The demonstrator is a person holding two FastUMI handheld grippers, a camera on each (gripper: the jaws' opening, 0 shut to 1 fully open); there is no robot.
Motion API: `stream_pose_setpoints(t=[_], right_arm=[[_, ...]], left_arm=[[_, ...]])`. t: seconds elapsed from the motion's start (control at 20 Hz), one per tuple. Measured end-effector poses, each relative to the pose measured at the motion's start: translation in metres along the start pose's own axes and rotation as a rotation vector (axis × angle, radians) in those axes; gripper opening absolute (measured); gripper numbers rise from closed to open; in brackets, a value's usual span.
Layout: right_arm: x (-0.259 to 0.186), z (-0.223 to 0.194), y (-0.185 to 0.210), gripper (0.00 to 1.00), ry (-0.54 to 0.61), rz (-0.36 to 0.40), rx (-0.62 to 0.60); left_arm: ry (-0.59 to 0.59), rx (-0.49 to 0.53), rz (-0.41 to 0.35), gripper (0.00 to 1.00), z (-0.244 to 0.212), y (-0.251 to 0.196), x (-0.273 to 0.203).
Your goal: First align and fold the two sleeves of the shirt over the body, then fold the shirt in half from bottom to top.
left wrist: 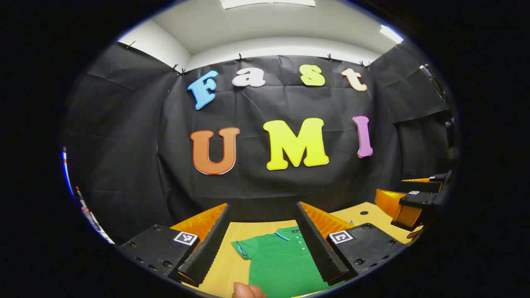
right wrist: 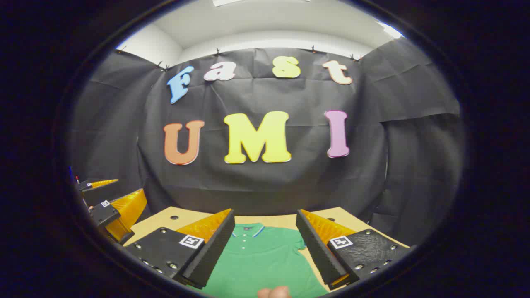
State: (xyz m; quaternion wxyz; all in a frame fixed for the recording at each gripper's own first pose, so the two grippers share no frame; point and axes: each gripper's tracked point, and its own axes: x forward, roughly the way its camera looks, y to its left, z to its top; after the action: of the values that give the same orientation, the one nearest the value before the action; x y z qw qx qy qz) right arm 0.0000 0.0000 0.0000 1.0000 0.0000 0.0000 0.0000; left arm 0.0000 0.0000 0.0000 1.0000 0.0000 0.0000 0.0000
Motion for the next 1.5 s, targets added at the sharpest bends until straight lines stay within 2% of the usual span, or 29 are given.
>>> stream_pose_setpoints(t=[0.05, 0.15, 0.3, 0.6, 0.75, 1.15, 1.4, 1.5], right_arm=[[-0.002, 0.006, 0.009, 0.94, -0.012, 0.010, -0.003], [-0.004, 0.015, 0.016, 0.94, -0.023, 0.015, -0.036], [-0.005, 0.025, 0.002, 0.94, -0.052, -0.013, -0.070], [-0.006, 0.008, -0.038, 0.92, -0.013, -0.065, -0.065], [0.004, 0.006, -0.050, 0.94, 0.009, -0.085, -0.057], [0.027, 0.015, -0.061, 0.94, 0.002, -0.107, -0.046], [0.040, 0.004, -0.066, 0.92, 0.031, -0.110, -0.080], [0.052, -0.003, -0.072, 0.94, 0.053, -0.115, -0.096]], left_arm=[[-0.004, -0.008, 0.007, 0.96, 0.004, 0.008, -0.002], [0.006, -0.018, 0.021, 0.99, 0.004, 0.019, -0.006], [0.028, -0.045, 0.016, 0.99, 0.000, 0.016, -0.010], [0.020, -0.043, -0.034, 0.99, 0.004, -0.015, 0.005], [0.043, -0.040, -0.039, 0.99, -0.003, -0.021, 0.015], [0.048, -0.036, -0.035, 0.99, -0.004, -0.022, 0.029], [0.061, -0.033, -0.021, 0.99, -0.007, -0.021, 0.032], [0.059, -0.025, -0.011, 0.99, -0.006, -0.018, 0.032]])
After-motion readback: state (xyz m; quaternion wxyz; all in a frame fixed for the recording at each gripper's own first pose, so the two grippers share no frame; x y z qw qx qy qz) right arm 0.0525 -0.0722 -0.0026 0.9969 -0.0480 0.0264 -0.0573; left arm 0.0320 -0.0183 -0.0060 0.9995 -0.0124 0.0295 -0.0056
